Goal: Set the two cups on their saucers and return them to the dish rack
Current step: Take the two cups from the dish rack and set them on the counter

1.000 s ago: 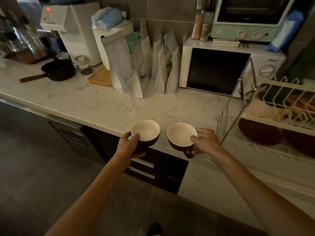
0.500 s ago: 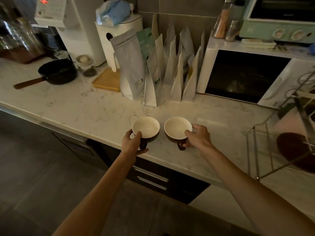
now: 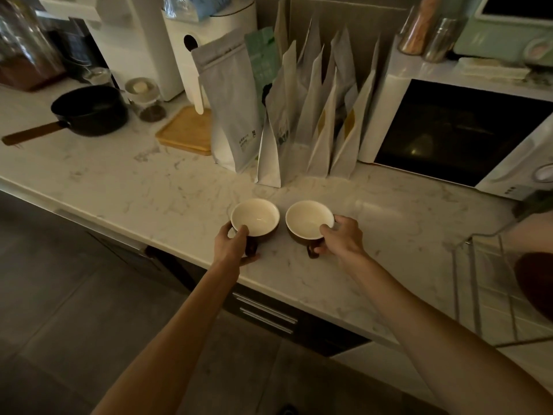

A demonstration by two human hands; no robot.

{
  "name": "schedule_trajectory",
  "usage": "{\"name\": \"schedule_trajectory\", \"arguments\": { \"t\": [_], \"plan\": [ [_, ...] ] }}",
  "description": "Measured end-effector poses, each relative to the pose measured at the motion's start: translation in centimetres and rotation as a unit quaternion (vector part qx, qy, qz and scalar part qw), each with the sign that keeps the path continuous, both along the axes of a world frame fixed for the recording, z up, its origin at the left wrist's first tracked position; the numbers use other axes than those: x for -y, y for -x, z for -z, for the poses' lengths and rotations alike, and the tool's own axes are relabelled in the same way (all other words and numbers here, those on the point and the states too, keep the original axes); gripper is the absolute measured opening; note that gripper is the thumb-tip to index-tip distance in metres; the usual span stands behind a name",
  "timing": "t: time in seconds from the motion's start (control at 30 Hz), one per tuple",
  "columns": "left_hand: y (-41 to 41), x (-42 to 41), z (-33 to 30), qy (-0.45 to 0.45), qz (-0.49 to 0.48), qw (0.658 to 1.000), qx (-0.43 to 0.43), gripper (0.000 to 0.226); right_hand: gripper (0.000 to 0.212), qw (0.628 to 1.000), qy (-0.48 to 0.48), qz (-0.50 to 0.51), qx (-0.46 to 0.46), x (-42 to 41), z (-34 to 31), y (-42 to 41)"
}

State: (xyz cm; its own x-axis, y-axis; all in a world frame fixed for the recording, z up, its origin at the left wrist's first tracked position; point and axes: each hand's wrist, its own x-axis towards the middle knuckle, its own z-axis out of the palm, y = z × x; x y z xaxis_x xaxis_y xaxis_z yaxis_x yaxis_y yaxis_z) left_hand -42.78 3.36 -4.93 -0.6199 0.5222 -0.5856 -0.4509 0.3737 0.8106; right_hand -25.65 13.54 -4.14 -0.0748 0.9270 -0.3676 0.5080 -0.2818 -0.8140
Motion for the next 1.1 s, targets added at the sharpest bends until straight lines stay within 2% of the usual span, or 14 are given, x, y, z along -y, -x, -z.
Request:
{"name": "schedule_trajectory", "arguments": {
  "t": [0.83,1.0,1.1],
  "plan": [
    [0.8,-0.8,1.0,-0.010,0.012,1.000,0.001,0.052,0.042,1.000,0.015,0.011,-0.008,-1.0,1.0,1.3],
    [1.2,-0.7,0.9,0.037,0.074,0.994,-0.067,0.057,0.041,0.999,0.006,-0.034,0.041,-0.8,0.5,1.0],
    [1.7,-0.4,0.8,0.073,0.128,0.980,-0.135,0.060,0.049,0.996,-0.013,-0.052,0.076,-0.6,0.1,0.5]
  ]
}}
